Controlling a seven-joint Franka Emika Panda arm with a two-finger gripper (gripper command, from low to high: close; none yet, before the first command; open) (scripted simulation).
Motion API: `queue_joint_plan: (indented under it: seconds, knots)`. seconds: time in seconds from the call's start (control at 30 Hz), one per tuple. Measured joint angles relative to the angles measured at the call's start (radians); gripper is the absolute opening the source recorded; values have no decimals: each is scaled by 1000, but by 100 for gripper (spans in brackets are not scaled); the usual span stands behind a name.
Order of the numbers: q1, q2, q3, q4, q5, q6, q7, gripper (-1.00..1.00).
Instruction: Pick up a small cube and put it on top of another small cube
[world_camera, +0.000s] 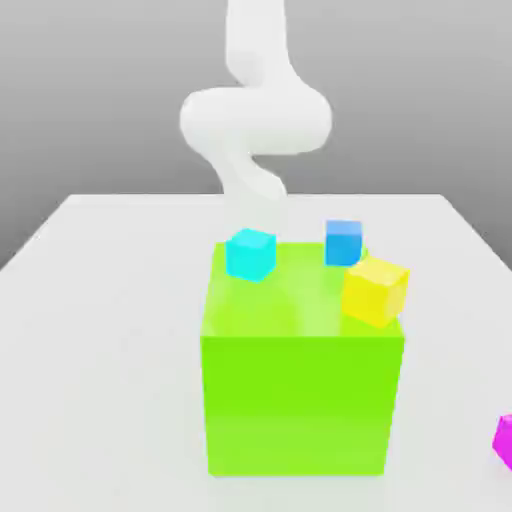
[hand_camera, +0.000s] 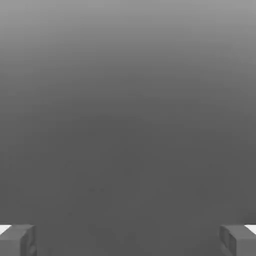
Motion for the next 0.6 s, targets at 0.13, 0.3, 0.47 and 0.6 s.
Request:
queue_joint_plan:
  seconds: [0.13,0.3,0.47,0.6]
  knots:
    - [18,149,63,6,6,40,53,0]
    - [44,328,144,13,-6,89,131,0]
    - [71,509,227,20,-45,138,229,0]
    - [119,658,277,27,-98,176,321,0]
